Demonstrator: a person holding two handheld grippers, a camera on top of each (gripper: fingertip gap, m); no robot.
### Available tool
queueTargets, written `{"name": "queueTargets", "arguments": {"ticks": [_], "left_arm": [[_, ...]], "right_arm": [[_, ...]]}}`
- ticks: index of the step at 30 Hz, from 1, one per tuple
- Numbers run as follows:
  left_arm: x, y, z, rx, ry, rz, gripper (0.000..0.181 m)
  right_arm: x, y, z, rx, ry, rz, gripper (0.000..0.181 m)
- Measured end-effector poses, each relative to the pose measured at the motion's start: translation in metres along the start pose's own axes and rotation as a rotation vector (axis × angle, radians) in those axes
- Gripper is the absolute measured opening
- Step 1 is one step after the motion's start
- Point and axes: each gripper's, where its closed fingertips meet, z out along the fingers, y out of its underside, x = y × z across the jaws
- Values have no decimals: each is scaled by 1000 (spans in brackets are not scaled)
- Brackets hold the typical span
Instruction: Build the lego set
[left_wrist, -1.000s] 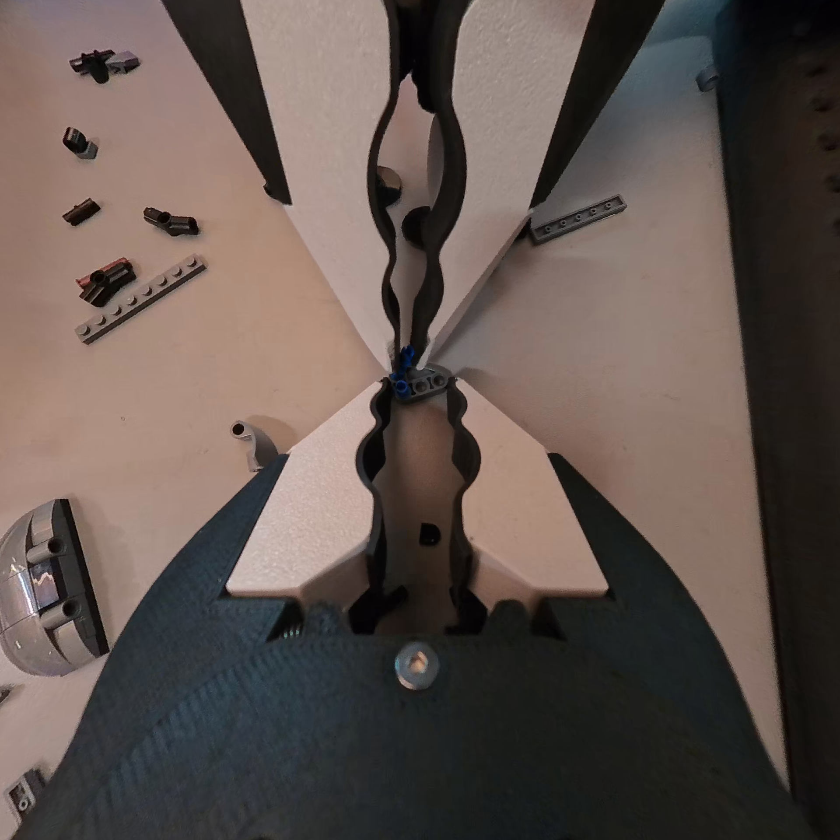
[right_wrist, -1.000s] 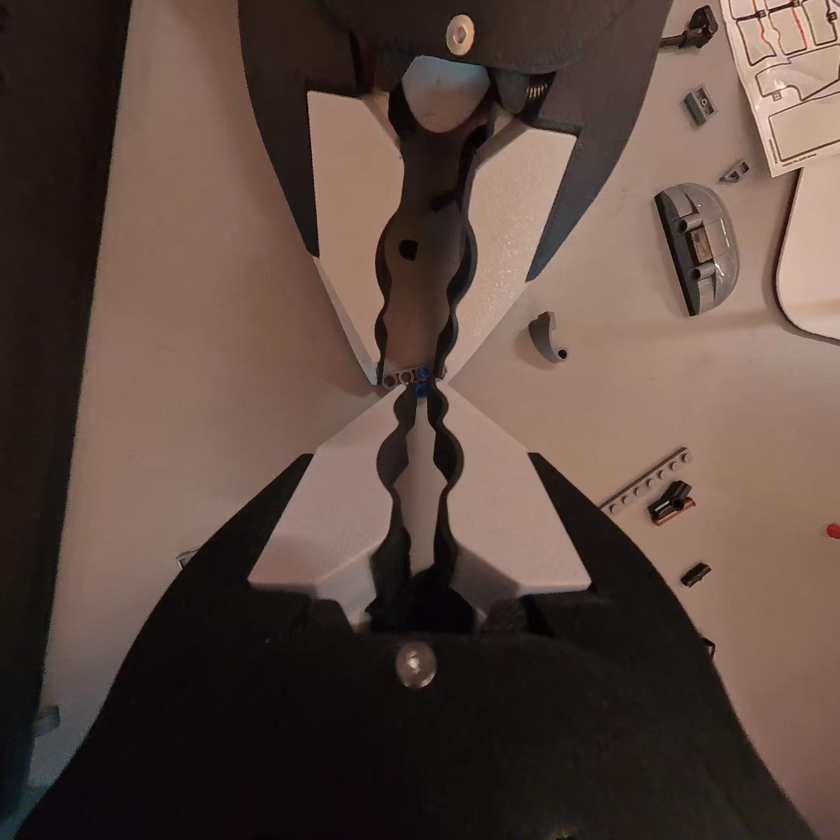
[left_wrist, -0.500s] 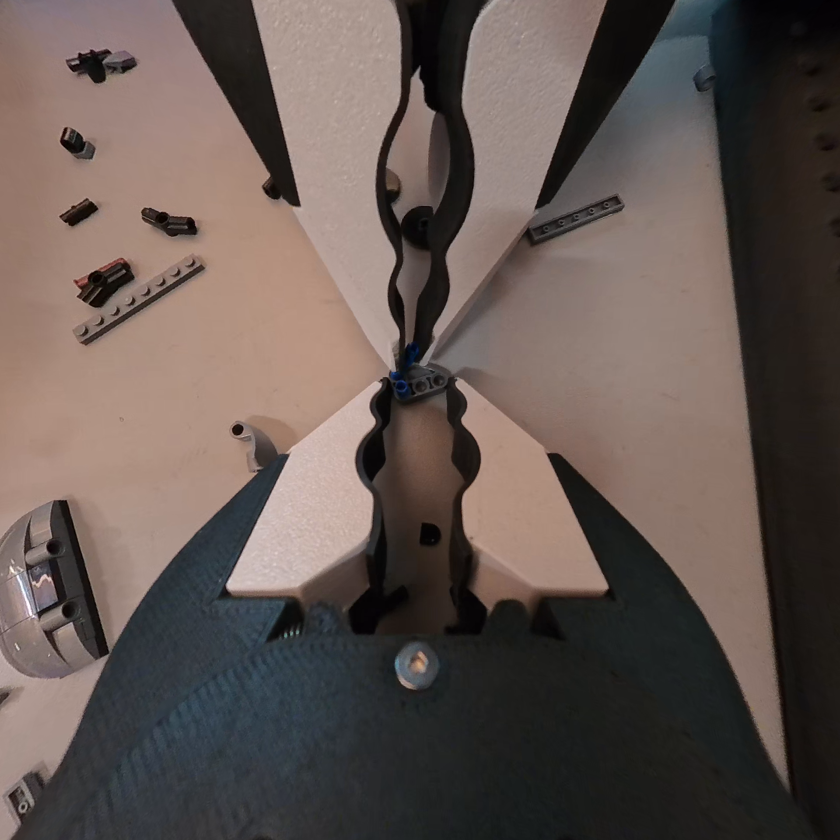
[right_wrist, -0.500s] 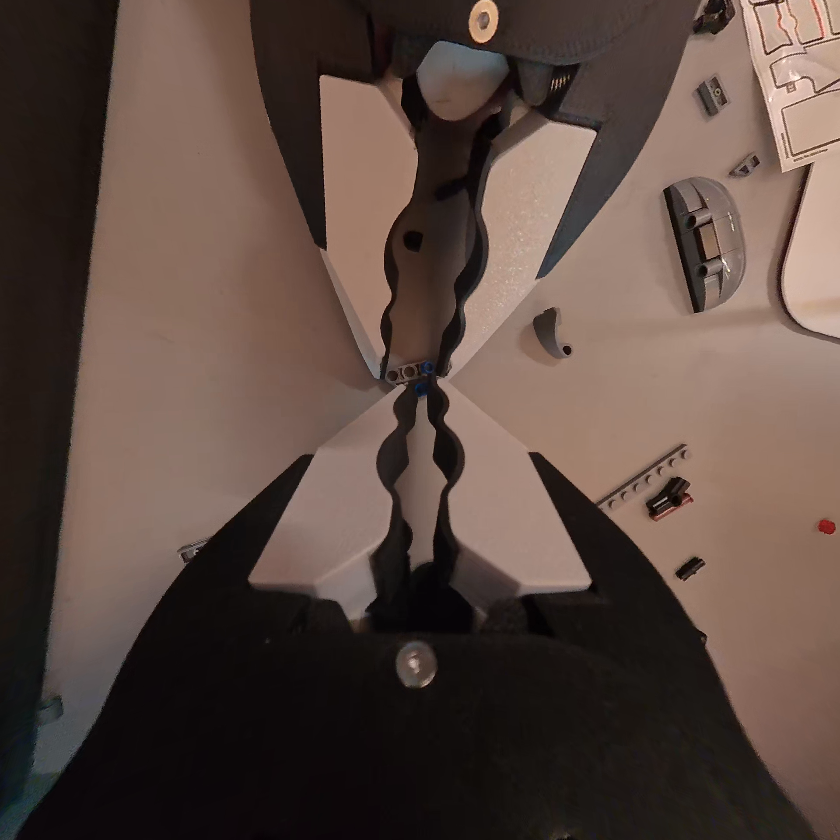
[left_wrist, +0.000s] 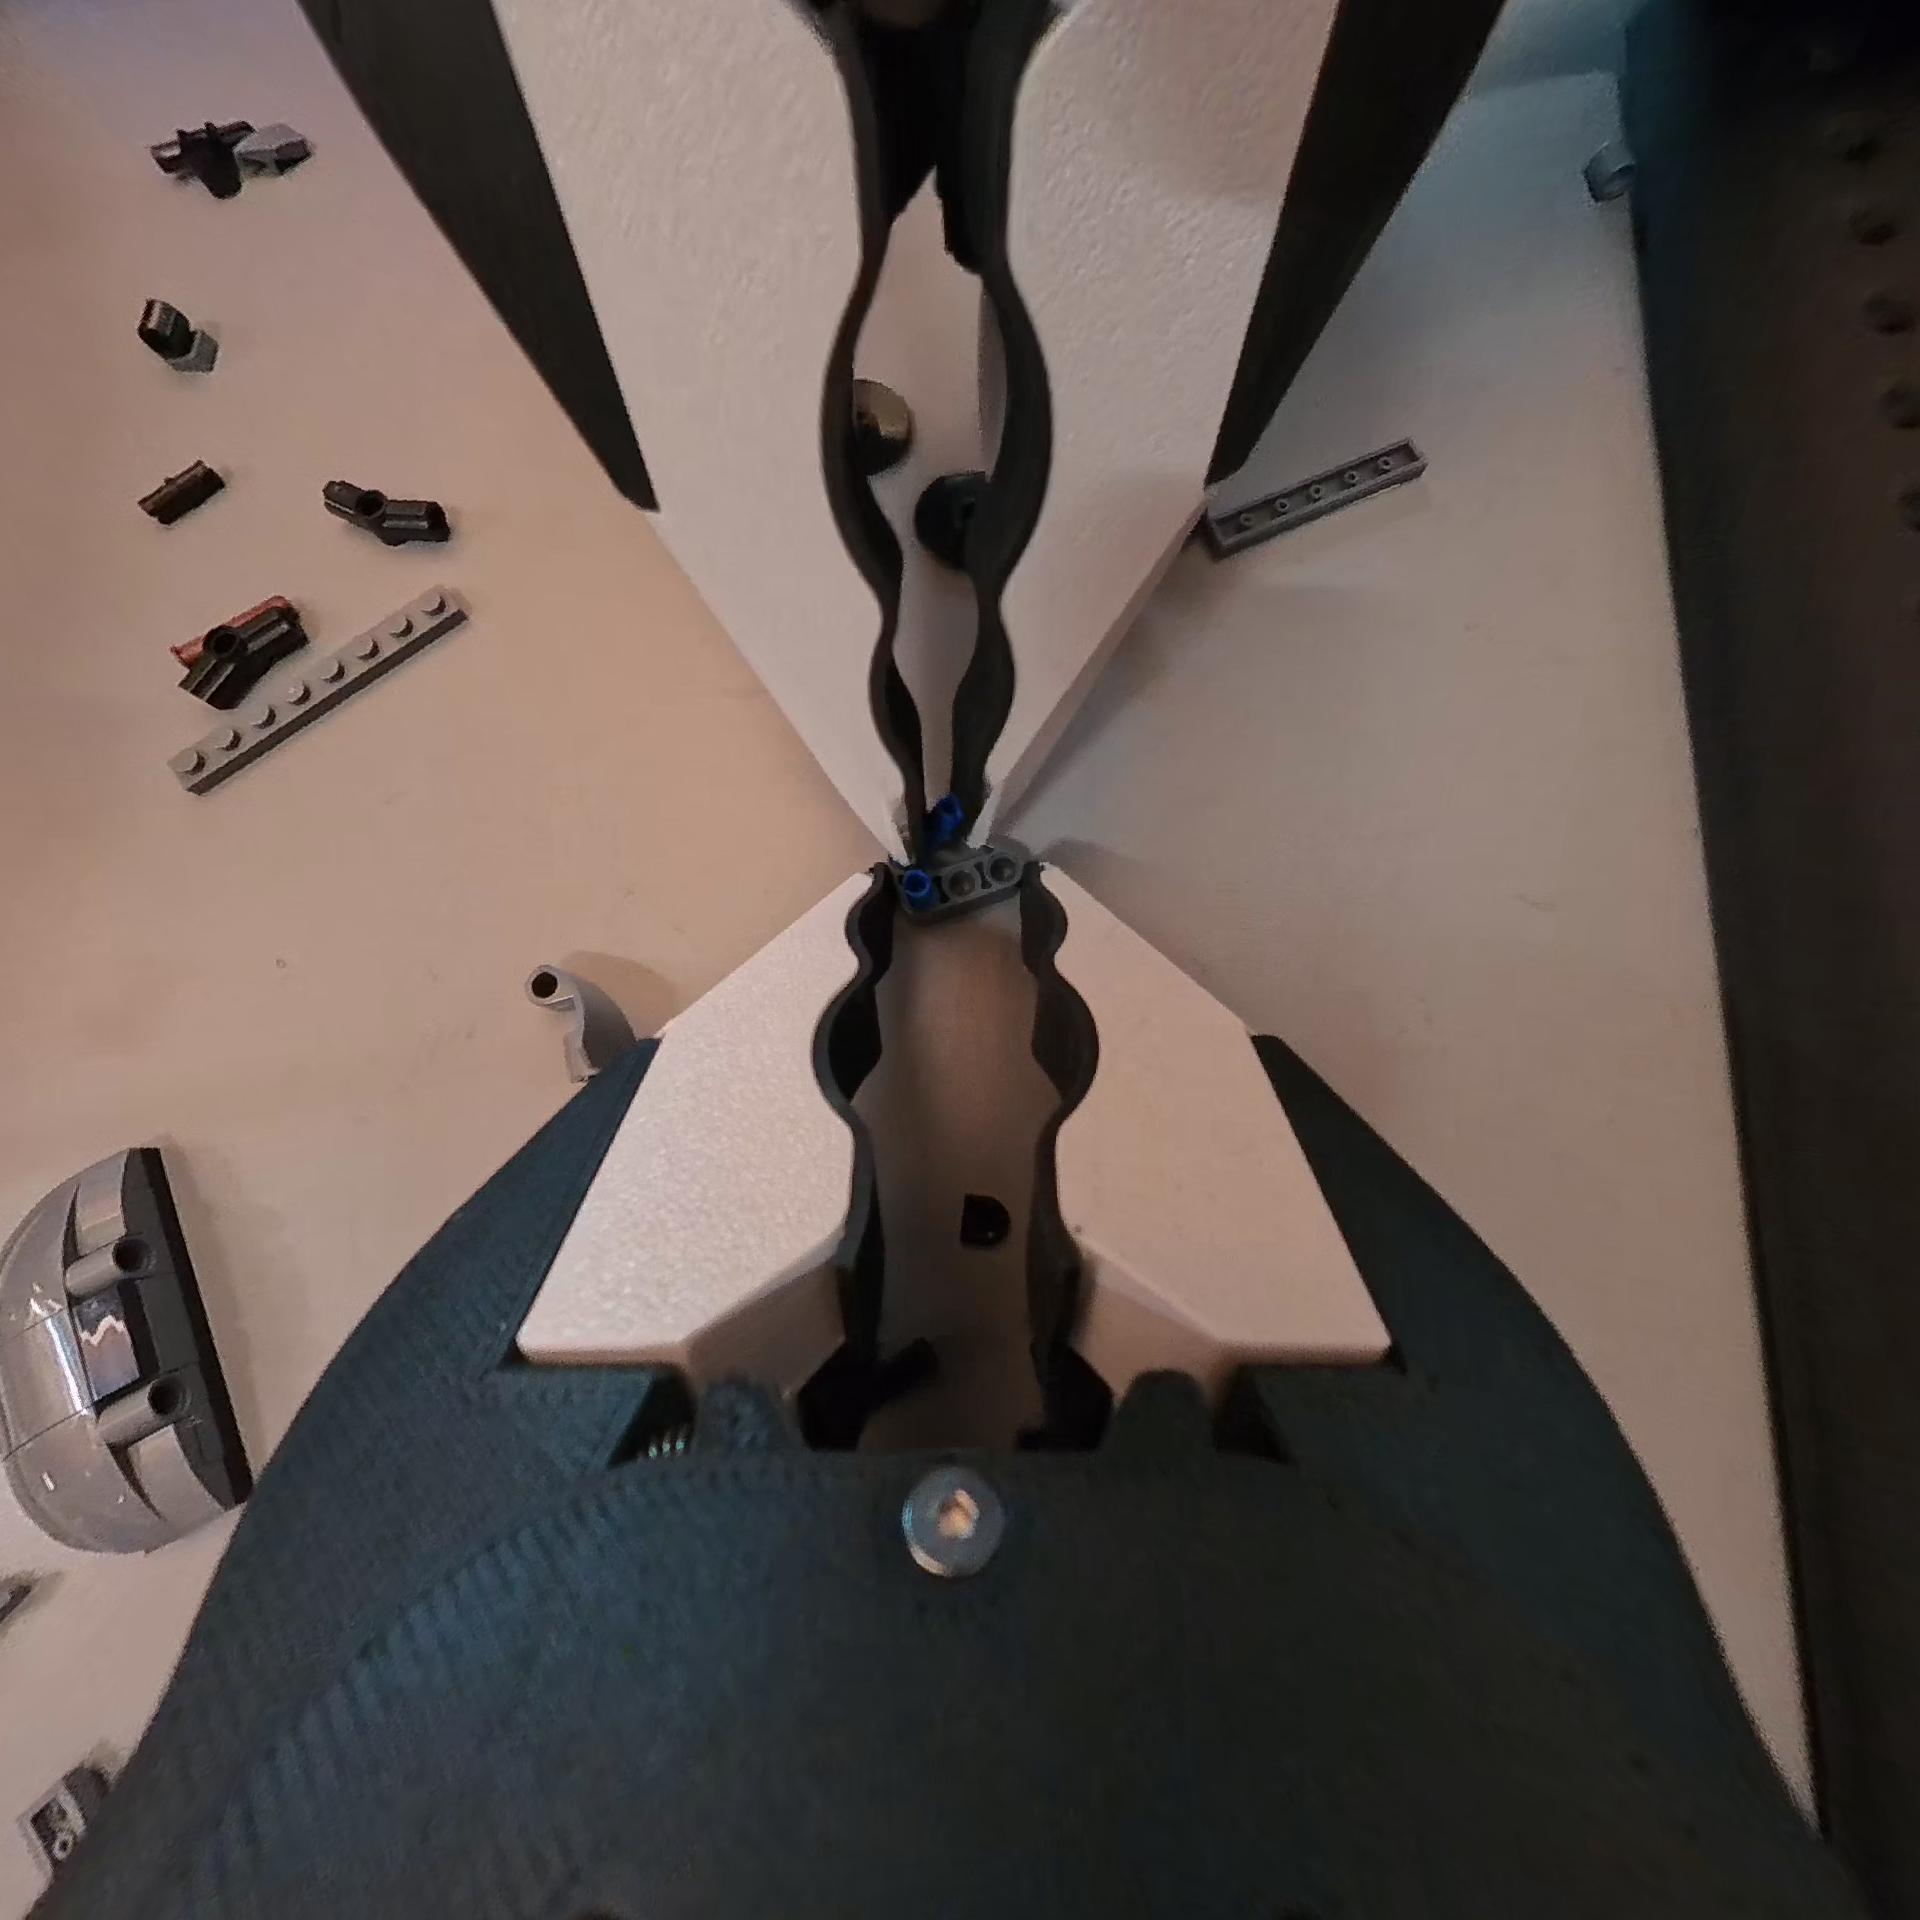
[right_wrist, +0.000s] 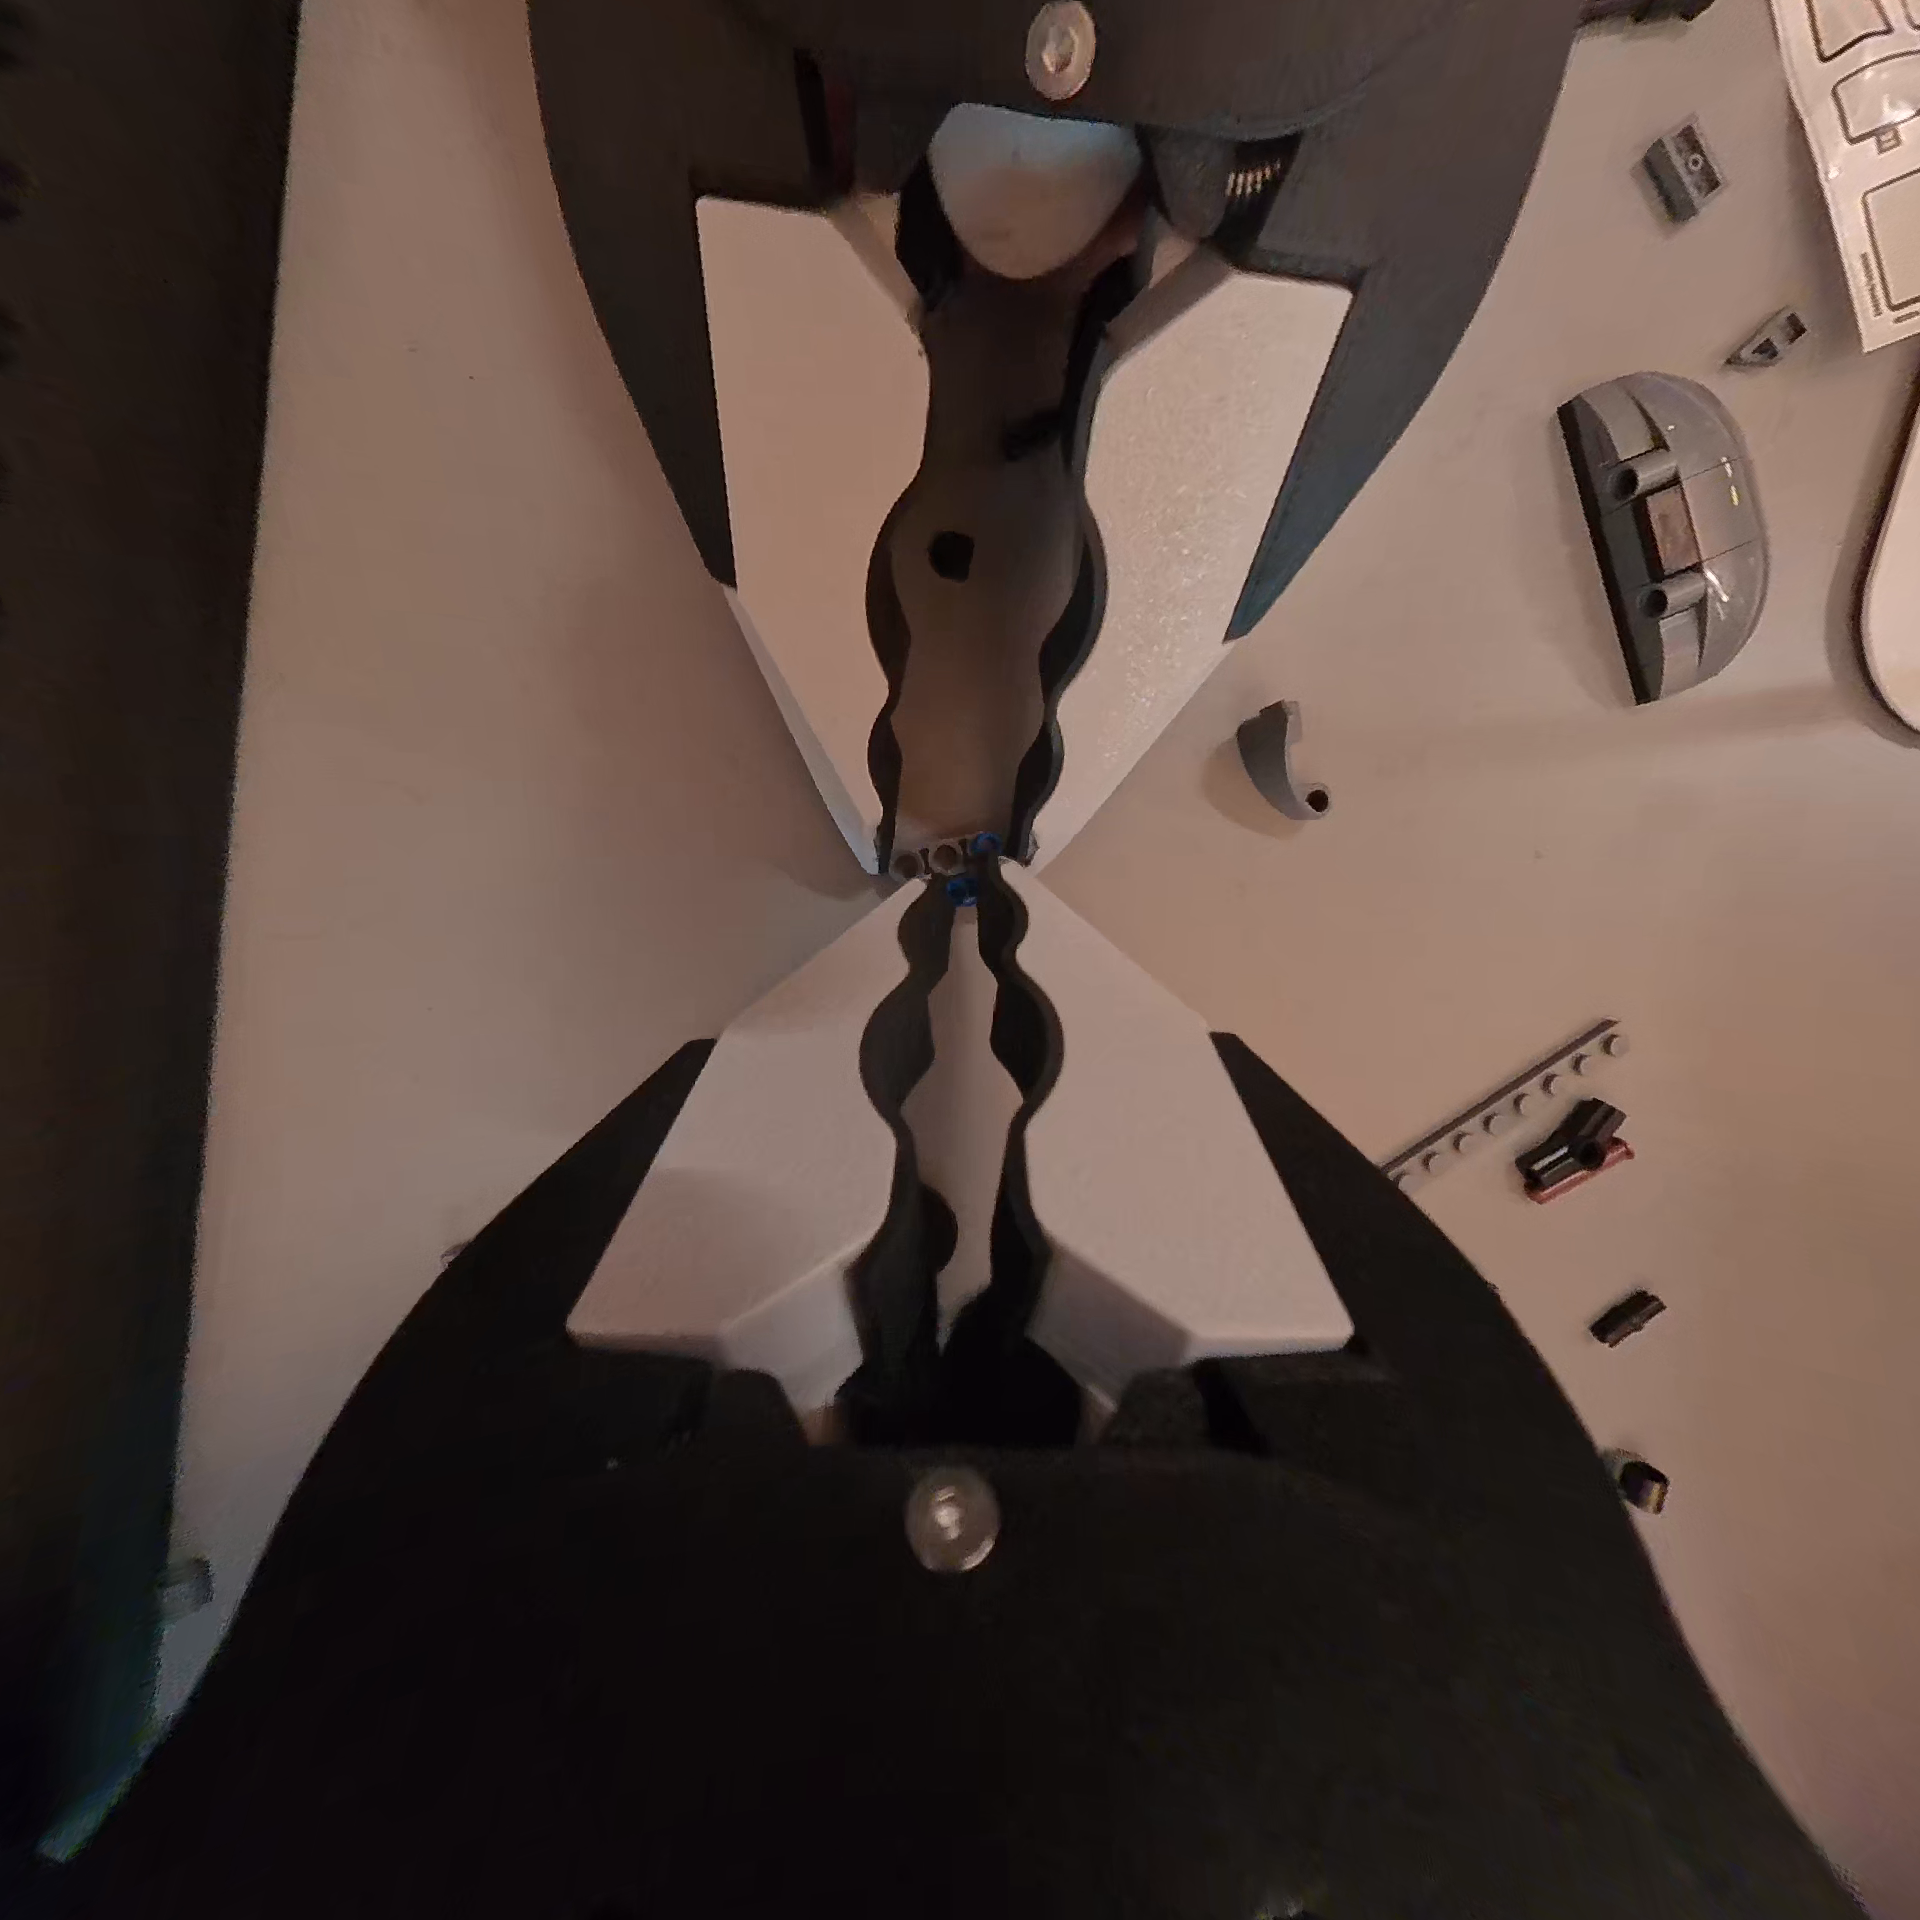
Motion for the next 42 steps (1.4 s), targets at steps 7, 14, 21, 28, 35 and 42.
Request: {"name": "queueTargets", "arguments": {"ticks": [7, 14, 21, 28, 35, 42], "left_arm": [[0, 0, 0, 0, -1, 5, 22], [2, 0, 1, 1, 4, 15, 22], [2, -1, 1, 1, 5, 17, 22], [0, 0, 0, 0, -3, 19, 22], [-20, -14, -17, 52, -201, 140, 22], [-35, -25, -35, 39, -424, 307, 21]], "right_arm": [[1, -2, 1, 35, -60, 49, 3], [4, 2, 2, 32, -91, 87, 3], [4, 4, 4, 15, -74, 77, 3], [11, 11, -4, 72, -89, 180, 10], [28, 2, -22, 253, -105, 369, 16], [30, -24, -31, 477, -290, 556, 31]]}}
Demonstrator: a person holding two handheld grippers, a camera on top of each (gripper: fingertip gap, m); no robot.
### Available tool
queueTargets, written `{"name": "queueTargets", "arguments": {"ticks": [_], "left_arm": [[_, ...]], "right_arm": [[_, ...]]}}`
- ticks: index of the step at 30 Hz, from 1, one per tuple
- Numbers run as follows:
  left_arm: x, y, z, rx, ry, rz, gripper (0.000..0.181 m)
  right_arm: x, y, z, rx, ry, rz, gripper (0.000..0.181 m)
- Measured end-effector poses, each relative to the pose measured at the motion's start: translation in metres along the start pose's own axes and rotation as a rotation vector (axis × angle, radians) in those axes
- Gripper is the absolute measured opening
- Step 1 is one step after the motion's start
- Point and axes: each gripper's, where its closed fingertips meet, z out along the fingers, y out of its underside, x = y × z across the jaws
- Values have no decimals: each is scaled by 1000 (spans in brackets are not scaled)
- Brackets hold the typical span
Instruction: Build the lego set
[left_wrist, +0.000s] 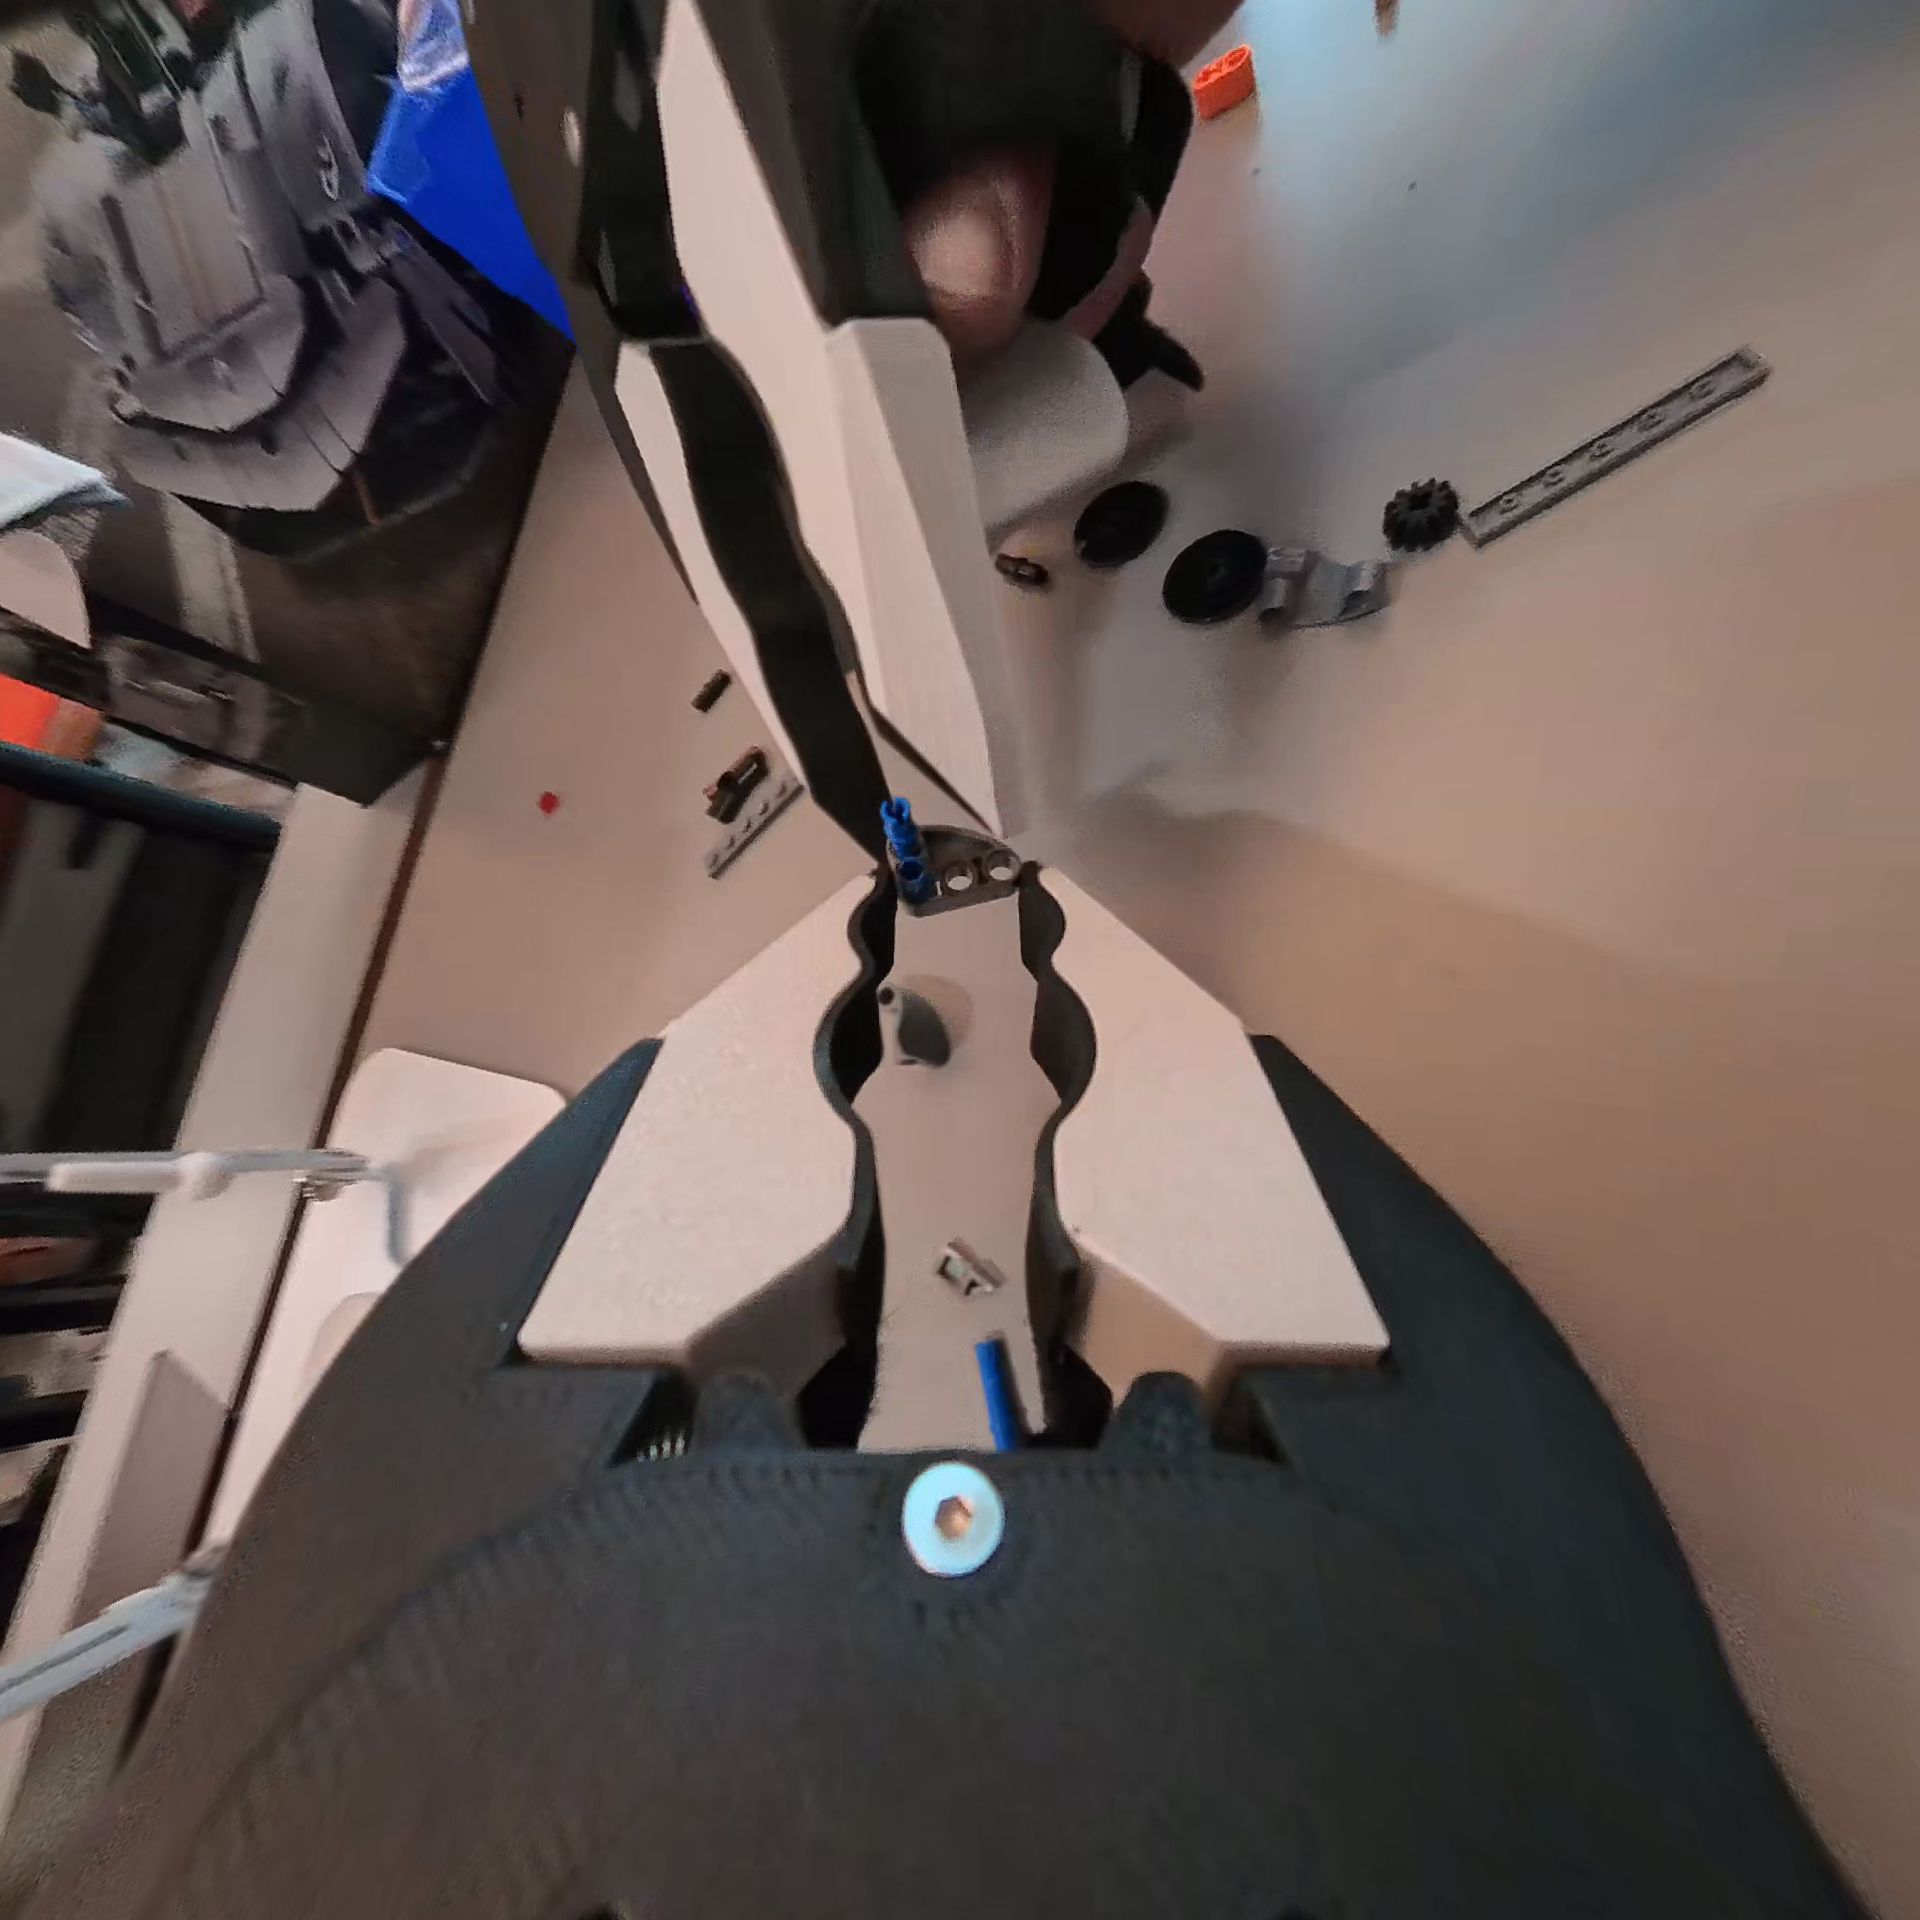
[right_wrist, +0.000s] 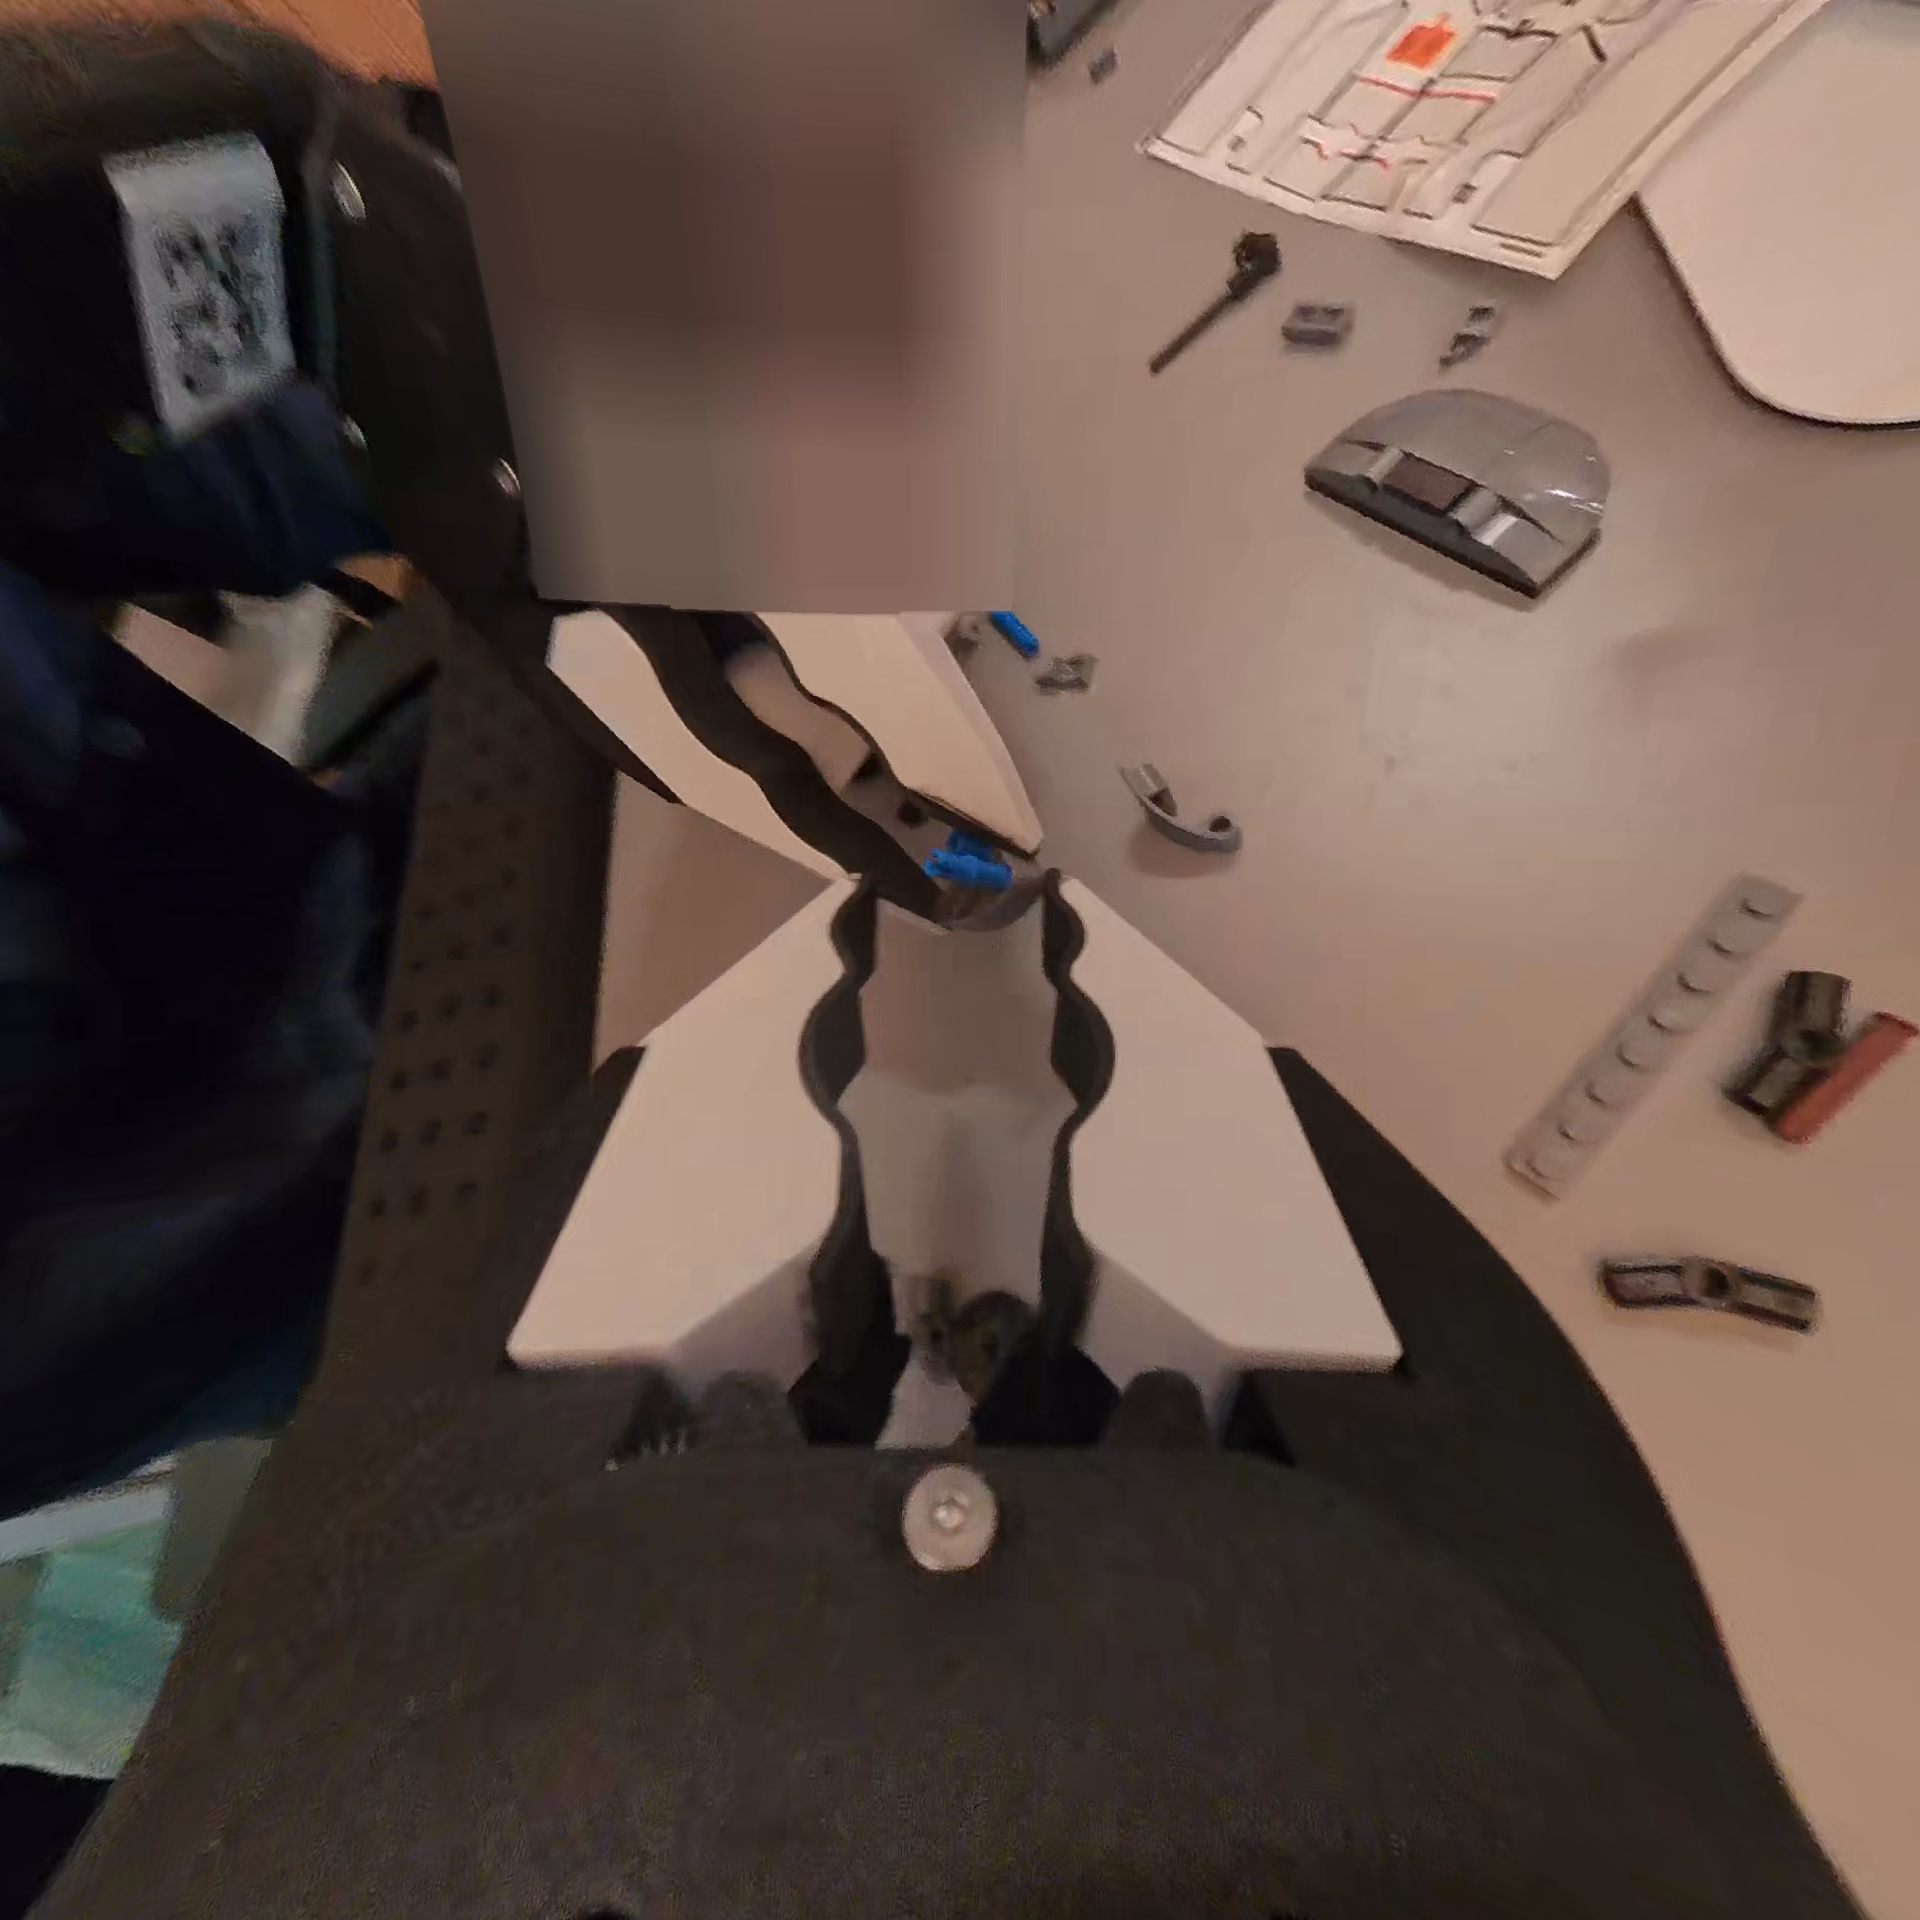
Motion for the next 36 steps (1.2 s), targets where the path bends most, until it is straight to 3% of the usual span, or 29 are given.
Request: {"name": "queueTargets", "arguments": {"ticks": [2, 5, 10, 20, 25, 36], "left_arm": [[-1, -3, -1, 1, -32, 40, 21], [-4, -5, -4, -5, -72, 76, 22], [-6, -7, -6, -12, -111, 120, 21], [-12, -5, -8, -61, -197, 207, 21], [-22, -18, -18, -25, -283, 234, 22], [-29, -23, -25, -44, -366, 299, 21]], "right_arm": [[-2, -4, 1, 25, -21, 20, 36], [0, -8, 0, 53, -21, 52, 24], [-2, -10, -2, 80, -51, 64, 23], [1, -13, -1, 67, 35, -59, 21], [-10, -23, -11, 155, -71, 41, 23], [-15, -29, -11, 184, -64, 24, 20]]}}
